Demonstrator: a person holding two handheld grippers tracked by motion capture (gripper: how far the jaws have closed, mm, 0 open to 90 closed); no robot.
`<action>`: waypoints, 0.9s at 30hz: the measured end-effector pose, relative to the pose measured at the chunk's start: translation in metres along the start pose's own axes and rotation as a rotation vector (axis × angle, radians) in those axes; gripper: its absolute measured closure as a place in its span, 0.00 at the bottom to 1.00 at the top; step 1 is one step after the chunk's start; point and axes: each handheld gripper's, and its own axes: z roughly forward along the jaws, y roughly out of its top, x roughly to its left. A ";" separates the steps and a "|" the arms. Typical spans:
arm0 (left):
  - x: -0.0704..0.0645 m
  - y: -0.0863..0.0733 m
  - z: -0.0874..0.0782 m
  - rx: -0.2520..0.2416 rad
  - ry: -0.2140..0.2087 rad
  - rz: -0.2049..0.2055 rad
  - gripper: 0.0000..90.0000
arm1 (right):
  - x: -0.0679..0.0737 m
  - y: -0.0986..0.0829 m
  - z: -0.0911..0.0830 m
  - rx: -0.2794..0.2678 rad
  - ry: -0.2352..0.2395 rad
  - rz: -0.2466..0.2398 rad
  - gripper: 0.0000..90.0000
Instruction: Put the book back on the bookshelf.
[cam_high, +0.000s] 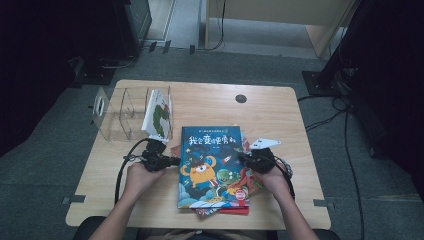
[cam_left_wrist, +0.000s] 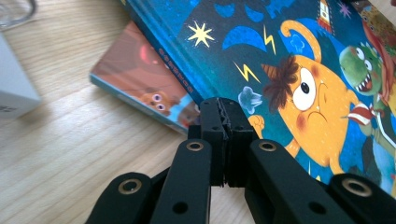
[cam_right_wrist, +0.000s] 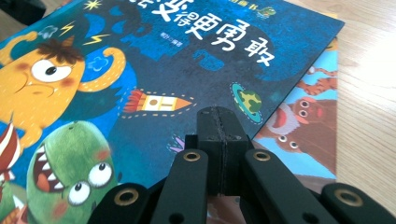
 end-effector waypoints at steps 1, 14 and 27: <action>-0.001 0.000 0.001 0.001 -0.002 0.004 1.00 | -0.001 0.000 0.000 0.000 -0.001 0.012 1.00; -0.022 0.000 0.013 -0.006 -0.006 0.027 0.99 | -0.009 -0.001 -0.003 -0.005 -0.047 0.030 0.99; -0.041 0.000 0.025 -0.008 -0.022 0.053 0.98 | -0.019 -0.002 -0.005 -0.019 -0.124 0.050 1.00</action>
